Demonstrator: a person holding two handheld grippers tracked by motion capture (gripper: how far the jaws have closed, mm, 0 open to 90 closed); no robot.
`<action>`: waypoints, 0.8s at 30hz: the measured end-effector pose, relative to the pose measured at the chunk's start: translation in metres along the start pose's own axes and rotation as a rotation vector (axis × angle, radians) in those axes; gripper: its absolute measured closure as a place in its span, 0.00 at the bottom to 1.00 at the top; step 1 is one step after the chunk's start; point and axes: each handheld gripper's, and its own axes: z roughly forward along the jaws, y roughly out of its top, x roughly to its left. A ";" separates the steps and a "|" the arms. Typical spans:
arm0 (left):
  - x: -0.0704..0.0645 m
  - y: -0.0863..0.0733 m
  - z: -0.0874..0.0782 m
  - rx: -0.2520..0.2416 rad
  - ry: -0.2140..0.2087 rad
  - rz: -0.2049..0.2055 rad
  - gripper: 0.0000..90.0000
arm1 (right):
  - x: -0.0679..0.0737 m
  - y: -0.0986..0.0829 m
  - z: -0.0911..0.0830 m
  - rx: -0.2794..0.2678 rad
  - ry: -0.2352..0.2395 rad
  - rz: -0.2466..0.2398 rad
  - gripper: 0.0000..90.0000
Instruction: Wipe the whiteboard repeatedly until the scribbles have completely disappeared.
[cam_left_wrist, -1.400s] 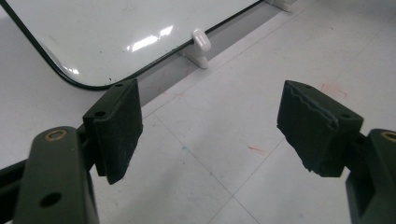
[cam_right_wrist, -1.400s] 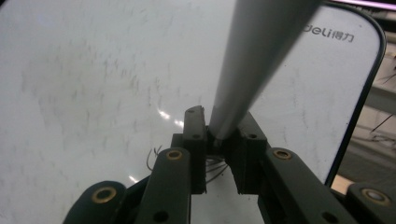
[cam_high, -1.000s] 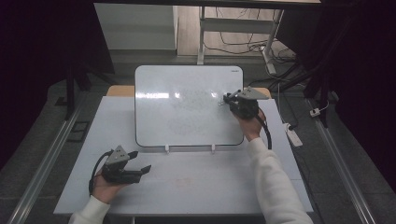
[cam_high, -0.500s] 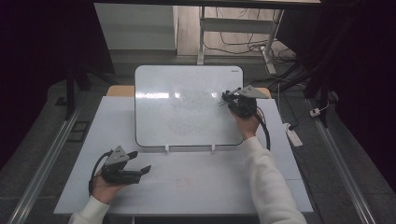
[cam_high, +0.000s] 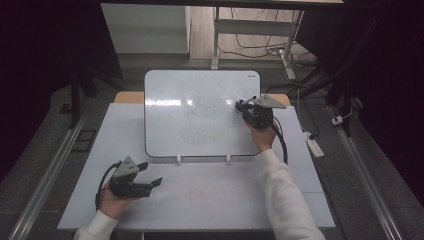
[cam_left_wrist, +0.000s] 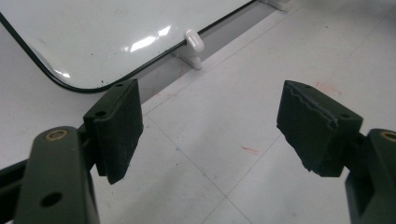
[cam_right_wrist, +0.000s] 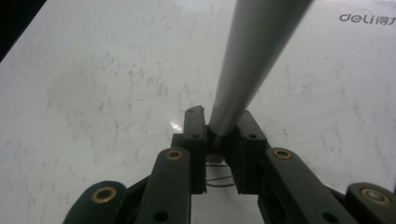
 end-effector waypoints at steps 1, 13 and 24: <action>0.000 0.000 0.000 -0.002 0.001 -0.001 0.26 | 0.004 -0.001 0.000 0.003 -0.007 -0.011 0.86; 0.002 0.000 0.001 0.002 -0.001 -0.009 0.26 | 0.022 -0.009 -0.001 0.047 0.054 -0.106 0.86; 0.002 0.000 0.001 0.005 0.000 -0.004 0.26 | 0.006 -0.008 -0.010 0.039 -0.032 -0.094 0.86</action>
